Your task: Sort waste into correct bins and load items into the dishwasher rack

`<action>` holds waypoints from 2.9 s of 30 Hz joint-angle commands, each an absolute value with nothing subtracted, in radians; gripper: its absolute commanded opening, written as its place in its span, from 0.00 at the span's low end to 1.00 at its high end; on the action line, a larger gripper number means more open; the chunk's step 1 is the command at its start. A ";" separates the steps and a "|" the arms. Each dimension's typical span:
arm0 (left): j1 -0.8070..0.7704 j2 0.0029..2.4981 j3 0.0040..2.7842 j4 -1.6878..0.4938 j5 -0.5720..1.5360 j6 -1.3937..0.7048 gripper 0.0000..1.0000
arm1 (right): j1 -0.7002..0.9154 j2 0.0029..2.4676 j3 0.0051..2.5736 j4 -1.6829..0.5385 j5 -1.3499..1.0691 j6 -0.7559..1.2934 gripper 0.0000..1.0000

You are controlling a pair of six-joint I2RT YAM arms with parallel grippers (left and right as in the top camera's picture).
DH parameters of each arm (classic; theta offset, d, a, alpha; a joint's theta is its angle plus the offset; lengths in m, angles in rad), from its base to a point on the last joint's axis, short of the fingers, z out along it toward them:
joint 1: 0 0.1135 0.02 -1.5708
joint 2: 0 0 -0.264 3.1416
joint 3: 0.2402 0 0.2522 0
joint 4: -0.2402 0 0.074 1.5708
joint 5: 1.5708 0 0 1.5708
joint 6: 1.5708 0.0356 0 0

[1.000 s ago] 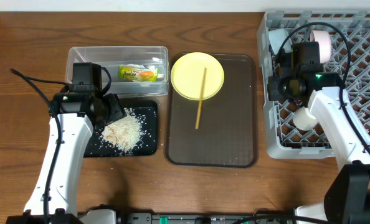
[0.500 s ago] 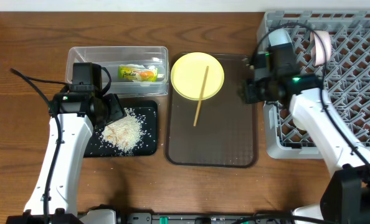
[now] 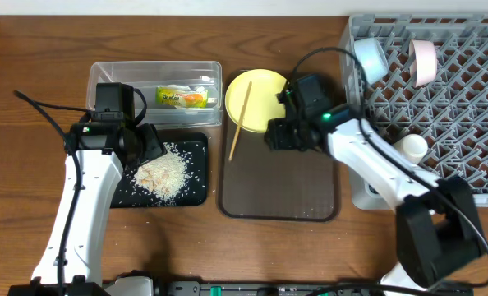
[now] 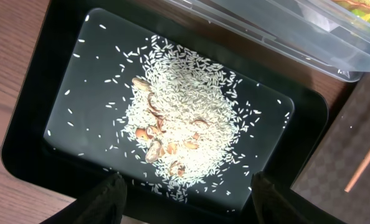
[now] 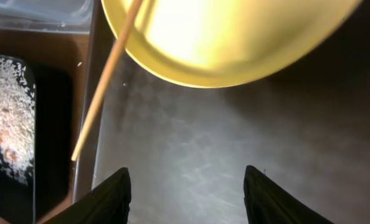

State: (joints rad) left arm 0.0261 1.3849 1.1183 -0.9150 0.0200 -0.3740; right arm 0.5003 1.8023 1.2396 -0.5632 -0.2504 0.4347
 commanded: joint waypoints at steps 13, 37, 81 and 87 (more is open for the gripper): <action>0.030 1.385 1.117 -0.915 0.015 -0.383 0.68 | 0.622 1.900 1.256 -0.395 -0.227 0.637 0.57; 0.031 1.385 1.117 -0.915 0.015 -0.383 0.68 | 0.712 1.937 1.256 -0.327 -0.094 0.746 0.52; 0.031 1.385 1.117 -0.915 0.015 -0.383 0.68 | 0.159 1.509 1.256 -0.941 0.141 0.087 0.01; 0.031 1.385 1.117 -0.915 0.015 -0.383 0.68 | 0.088 1.547 1.255 -0.934 0.072 0.025 0.01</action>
State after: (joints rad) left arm 0.0265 1.3849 1.1183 -0.9131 0.0200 -0.3740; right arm 0.1036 1.5211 1.2488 -0.9409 0.1005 0.0921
